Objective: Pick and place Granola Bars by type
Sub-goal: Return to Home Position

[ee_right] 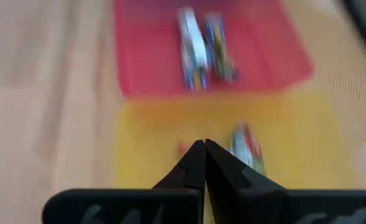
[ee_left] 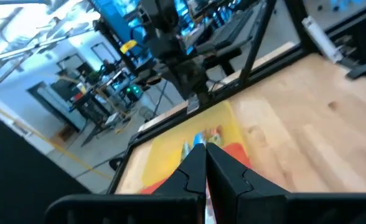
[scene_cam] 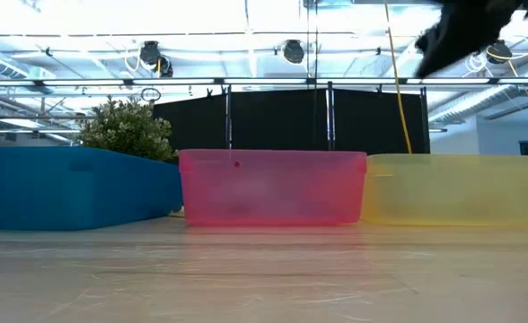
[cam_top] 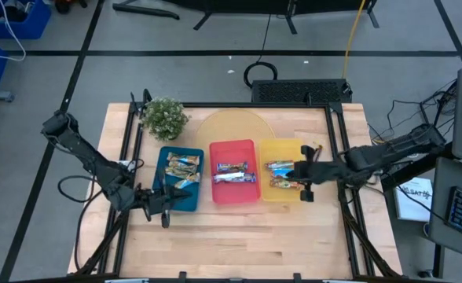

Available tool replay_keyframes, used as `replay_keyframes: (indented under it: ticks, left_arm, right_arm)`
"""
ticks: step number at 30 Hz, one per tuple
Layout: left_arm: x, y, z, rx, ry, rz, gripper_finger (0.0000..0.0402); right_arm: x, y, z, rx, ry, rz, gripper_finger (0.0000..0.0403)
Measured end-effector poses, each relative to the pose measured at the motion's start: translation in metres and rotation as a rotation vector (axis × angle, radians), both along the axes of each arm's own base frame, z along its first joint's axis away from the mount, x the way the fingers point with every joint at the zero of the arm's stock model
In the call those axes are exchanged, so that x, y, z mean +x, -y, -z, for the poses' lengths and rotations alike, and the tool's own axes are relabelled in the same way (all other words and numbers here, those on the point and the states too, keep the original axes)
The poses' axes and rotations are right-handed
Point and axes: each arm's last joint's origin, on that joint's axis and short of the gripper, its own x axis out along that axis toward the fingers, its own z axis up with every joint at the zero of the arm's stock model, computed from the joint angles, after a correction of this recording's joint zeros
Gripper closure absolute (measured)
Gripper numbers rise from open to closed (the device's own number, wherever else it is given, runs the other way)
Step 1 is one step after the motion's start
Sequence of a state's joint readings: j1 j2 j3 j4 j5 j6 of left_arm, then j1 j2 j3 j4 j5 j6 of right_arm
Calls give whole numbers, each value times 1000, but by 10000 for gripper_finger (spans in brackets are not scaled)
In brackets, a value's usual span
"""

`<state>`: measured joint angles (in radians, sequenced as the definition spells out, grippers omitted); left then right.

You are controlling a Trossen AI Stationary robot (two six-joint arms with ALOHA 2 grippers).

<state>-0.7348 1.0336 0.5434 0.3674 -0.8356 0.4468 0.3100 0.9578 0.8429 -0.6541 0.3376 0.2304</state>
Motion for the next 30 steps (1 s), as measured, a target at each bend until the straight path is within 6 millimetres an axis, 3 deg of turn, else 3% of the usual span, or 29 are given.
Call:
replay_keyframes:
  ticks: [5, 7, 12, 16, 26, 30]
  left_arm:
    - [5, -7, 1, 5, -6, -42, 382]
    - [7, -10, 1, 10, -7, -56, 382]
    - [11, -16, 1, 9, -7, -90, 382]
    - [15, -22, 0, -5, -2, -125, 382]
    - [21, -36, 0, -176, 42, -229, 382]
    - [21, -37, 0, -261, 62, -239, 382]
  right_arm:
    - [9, 20, 39, -45, -333, 85, 403]
    - [15, 25, 50, -28, -398, 18, 403]
    - [31, 43, 57, 41, -206, -85, 403]
    - [23, 55, 68, 11, -340, 6, 403]
    - [14, 59, 74, 2, -403, 262, 403]
    - [18, 51, 72, 153, -365, 117, 403]
